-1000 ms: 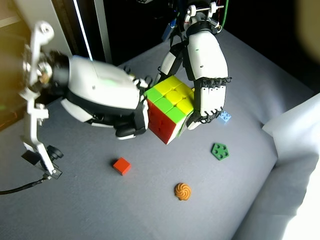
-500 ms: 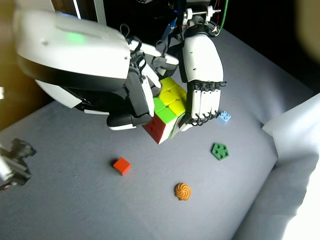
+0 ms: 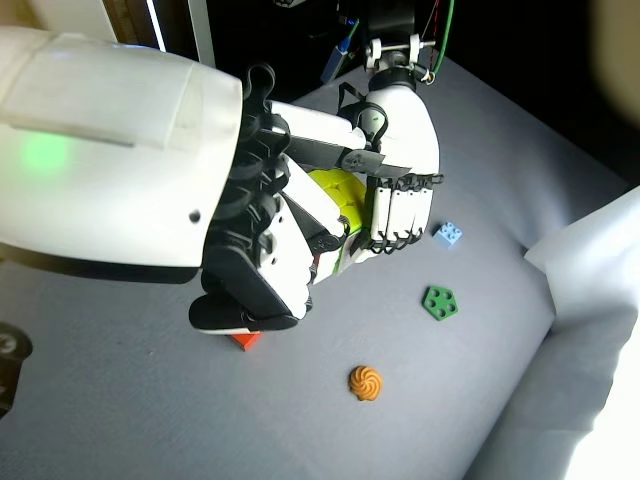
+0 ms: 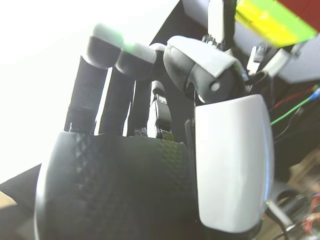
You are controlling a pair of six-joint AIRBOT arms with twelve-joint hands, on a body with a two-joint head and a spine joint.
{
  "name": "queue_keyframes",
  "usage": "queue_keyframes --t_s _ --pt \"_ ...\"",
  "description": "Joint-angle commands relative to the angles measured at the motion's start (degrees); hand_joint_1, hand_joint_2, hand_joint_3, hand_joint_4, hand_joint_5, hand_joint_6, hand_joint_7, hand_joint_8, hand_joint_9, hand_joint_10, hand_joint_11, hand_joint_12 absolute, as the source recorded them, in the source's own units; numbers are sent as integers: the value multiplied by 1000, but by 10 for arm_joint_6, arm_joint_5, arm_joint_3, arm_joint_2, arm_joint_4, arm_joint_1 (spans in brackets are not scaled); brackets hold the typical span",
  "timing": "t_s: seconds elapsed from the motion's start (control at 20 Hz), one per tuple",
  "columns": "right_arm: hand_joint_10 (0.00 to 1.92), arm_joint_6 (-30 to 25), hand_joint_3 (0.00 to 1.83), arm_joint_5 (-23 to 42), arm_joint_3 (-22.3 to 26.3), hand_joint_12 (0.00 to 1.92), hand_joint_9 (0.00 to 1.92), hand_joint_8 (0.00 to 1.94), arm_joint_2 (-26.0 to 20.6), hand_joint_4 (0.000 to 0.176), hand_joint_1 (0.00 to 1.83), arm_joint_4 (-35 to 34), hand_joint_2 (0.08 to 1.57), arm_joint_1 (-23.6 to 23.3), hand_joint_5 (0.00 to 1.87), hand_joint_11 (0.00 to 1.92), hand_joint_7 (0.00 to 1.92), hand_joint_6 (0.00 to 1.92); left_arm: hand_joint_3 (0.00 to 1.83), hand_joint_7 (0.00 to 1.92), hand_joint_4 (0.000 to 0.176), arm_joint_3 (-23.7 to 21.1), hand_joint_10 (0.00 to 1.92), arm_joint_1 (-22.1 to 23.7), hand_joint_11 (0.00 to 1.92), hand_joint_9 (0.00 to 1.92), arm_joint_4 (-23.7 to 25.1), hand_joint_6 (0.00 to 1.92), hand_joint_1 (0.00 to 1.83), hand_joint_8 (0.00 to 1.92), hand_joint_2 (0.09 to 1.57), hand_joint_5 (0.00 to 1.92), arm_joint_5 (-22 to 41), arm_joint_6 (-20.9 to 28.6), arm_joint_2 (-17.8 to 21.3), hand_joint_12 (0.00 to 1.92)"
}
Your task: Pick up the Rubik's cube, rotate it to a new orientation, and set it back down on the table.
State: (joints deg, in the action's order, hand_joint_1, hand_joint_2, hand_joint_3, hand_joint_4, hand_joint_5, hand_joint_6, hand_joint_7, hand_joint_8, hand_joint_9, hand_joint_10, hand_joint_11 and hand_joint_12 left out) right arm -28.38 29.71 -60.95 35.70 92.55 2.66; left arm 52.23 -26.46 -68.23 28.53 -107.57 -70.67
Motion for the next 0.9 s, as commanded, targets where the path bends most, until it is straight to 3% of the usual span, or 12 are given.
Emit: queue_keyframes --t_s 0.0,0.15,0.2,0.4,0.5,0.65,0.85 --pt "1921 -4 701 6 -1 1921 1015 1800 0 176 1317 -34 999 -6 65 1025 635 0 1 789 0 2 1580 1 380 634 40 1117 1338 1355 1219 814 13 16 4 1626" --pt "1921 -15 694 32 -1 1921 1021 1779 0 176 1320 -34 993 -1 76 1025 646 3 0 815 0 7 1522 -13 382 646 61 1146 1342 1295 1207 839 0 23 10 1561" --pt "1921 -22 662 40 -1 1921 1007 1767 0 176 1318 -34 1007 0 92 1006 642 2 0 771 0 7 1576 -17 367 618 66 1215 1333 1362 1230 791 -1 24 11 1603" --pt "1921 -28 694 41 -1 1921 1007 1793 0 176 1318 -34 997 2 73 1015 639 2 0 812 0 13 1520 -33 376 653 83 1254 1338 1239 1213 803 -4 28 11 1526" --pt "1921 -28 668 41 -1 1921 1002 1761 0 176 1321 -34 999 2 75 994 648 1 1 804 0 15 1531 -40 367 644 86 1220 1338 1294 1216 798 -4 28 11 1557" --pt "1921 -28 714 41 -1 1921 1024 1774 0 176 1324 -34 977 2 84 1025 656 1 2 775 0 19 1564 -49 340 610 109 1315 1329 1320 1235 755 -4 53 11 1536" --pt "1921 -28 705 44 -1 1921 1025 1751 0 176 1325 -34 974 3 74 1024 666 2 0 794 0 19 1531 -51 399 657 106 1199 1339 1300 1215 804 -3 53 11 1490"
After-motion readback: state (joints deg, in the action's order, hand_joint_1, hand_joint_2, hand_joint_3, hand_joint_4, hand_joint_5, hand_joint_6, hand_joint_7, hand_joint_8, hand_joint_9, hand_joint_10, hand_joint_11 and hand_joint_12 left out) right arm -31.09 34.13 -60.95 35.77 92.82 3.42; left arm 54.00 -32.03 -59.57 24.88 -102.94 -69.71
